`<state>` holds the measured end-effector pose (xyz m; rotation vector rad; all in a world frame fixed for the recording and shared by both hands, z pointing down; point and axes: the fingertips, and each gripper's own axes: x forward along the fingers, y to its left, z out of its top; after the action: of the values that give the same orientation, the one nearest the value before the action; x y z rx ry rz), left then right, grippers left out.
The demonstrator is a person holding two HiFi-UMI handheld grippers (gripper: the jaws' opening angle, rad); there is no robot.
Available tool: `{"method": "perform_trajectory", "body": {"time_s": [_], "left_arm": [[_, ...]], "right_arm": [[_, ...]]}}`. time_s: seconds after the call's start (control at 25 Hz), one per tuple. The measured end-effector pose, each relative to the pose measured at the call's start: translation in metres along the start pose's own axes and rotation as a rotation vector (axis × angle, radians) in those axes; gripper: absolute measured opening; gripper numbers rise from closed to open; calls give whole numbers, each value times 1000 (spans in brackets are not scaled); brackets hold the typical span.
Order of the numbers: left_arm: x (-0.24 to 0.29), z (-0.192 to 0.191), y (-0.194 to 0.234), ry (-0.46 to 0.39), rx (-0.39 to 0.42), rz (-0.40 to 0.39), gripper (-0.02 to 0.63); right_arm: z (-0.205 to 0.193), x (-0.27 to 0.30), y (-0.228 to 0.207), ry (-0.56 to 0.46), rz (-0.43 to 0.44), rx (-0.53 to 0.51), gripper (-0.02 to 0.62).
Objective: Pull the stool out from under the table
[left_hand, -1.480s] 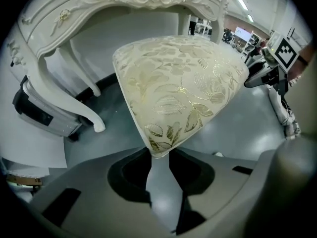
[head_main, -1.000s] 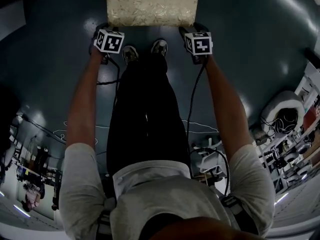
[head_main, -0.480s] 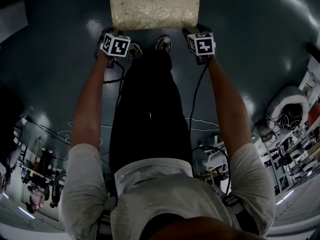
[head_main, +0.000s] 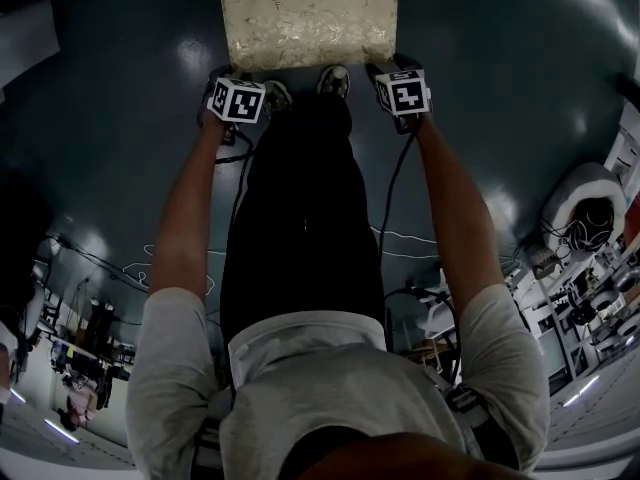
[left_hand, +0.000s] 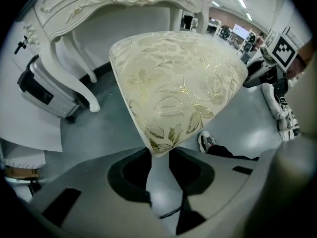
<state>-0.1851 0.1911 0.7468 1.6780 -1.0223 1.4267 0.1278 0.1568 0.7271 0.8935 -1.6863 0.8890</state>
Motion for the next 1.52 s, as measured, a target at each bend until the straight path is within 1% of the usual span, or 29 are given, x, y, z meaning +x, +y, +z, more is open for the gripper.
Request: {"method": "perform_trajectory", "body": {"time_s": [0.24,0.44,0.56,0.64,0.72,0.8,0.96,1.04,1.12,1.16,1.24,1.32,1.36,1.44,1.52], "left_arm": [[-5,-31,-11,29,6,-18,114],[-5,-38,-15,39,18,-24,114],[-5,-34,-14,39,17,-16,114],[-7,-35,-14,61,-19,-6,115],[-9,-38,-15,101,-48,2,115],[-13,-40,-14,136,-47,7,114],[-21,-37,-15,142,-55,14,99],[-24,-38,-14,151,-66,21,93],[-31,-35,-11,166,-72,43,67],[-36,-33,-12,171,-82,55,61],[-46,-32,-16,149,-114,72,57],[-53,-27,-17,87,-145,90,33],[-57,-21,-18,50,-159,95,11],[-64,-6,-20,-18,-181,82,11],[-72,9,-26,-71,-191,38,9]], "right_arm": [[-26,-3,19,33,1,4,281],[-38,-4,24,39,-1,26,281],[-37,-8,20,50,-40,25,282],[-37,-13,18,58,-93,22,274],[-38,-20,21,59,-137,29,229],[-37,-26,24,70,-162,43,212],[-35,-30,23,100,-185,61,194],[-34,-33,28,104,-180,69,165],[-20,-41,37,57,-171,85,86],[-8,-46,41,13,-165,93,28],[16,-53,50,-74,-147,99,28],[35,-52,54,-126,-125,105,28],[43,-50,54,-139,-116,115,26],[59,-51,52,-163,-110,127,25],[73,-58,57,-181,-113,84,21]]}}
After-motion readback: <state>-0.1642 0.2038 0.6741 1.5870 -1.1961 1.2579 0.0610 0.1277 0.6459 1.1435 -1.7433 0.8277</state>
